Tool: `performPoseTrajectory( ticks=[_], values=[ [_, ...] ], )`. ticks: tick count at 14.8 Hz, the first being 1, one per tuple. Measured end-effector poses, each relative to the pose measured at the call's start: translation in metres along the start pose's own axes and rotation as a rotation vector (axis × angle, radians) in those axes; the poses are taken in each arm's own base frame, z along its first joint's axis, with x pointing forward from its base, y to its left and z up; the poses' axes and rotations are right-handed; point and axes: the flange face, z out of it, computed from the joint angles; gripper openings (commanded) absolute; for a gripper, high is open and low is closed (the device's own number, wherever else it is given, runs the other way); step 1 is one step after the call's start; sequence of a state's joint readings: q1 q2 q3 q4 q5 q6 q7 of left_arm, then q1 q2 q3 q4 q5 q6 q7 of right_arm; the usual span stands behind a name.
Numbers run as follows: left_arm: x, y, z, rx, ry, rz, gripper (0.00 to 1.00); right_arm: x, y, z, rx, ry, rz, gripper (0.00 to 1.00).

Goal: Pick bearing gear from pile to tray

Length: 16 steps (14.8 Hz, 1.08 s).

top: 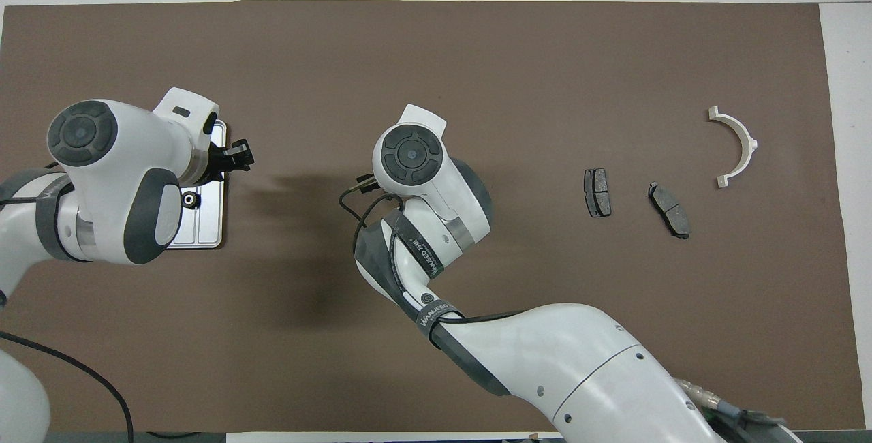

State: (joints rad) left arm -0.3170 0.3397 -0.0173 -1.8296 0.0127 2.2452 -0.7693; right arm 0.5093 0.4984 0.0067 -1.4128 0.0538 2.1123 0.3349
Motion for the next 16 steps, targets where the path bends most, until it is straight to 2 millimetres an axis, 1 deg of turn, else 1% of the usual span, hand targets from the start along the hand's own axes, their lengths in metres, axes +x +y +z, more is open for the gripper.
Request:
performPoseTrajectory(
  ticks=[2, 3, 4, 6, 7, 8, 10, 11, 13, 14, 15, 16],
  values=[
    [-0.007, 0.022, -0.002, 0.000, -0.004, -0.020, 0.50, 0.006, 0.047, -0.053, -0.011, -0.016, 0.065, 0.77],
    [-0.015, 0.036, -0.001, 0.001, -0.008, -0.029, 0.50, 0.007, 0.071, -0.075, -0.013, -0.024, 0.095, 0.77],
    [-0.028, 0.052, 0.002, 0.003, -0.013, -0.039, 0.50, 0.008, 0.097, -0.094, -0.014, -0.029, 0.122, 0.77],
    [-0.057, 0.083, 0.009, 0.004, -0.019, -0.051, 0.50, 0.009, 0.154, -0.122, -0.026, -0.038, 0.164, 0.77],
    [-0.068, 0.094, 0.011, 0.003, -0.020, -0.054, 0.50, 0.008, 0.185, -0.134, -0.037, -0.043, 0.192, 0.81],
    [-0.076, 0.103, 0.013, 0.002, -0.021, -0.060, 0.50, 0.006, 0.213, -0.145, -0.052, -0.051, 0.225, 0.84],
    [-0.090, 0.117, 0.016, 0.001, -0.022, -0.064, 0.50, -0.005, 0.270, -0.171, -0.110, -0.059, 0.290, 0.94],
    [-0.095, 0.122, 0.019, 0.002, -0.024, -0.063, 0.50, -0.012, 0.296, -0.186, -0.143, -0.062, 0.317, 0.96],
    [-0.102, 0.128, 0.029, 0.013, -0.030, -0.067, 0.50, -0.030, 0.333, -0.214, -0.176, -0.076, 0.338, 0.97],
    [-0.105, 0.131, 0.035, 0.019, -0.034, -0.069, 0.49, -0.040, 0.346, -0.228, -0.183, -0.082, 0.337, 0.97],
    [-0.108, 0.135, 0.041, 0.024, -0.037, -0.069, 0.46, -0.049, 0.357, -0.242, -0.188, -0.084, 0.336, 0.96],
    [-0.109, 0.137, 0.045, 0.026, -0.038, -0.069, 0.44, -0.058, 0.364, -0.255, -0.192, -0.085, 0.341, 0.96]
  ],
)
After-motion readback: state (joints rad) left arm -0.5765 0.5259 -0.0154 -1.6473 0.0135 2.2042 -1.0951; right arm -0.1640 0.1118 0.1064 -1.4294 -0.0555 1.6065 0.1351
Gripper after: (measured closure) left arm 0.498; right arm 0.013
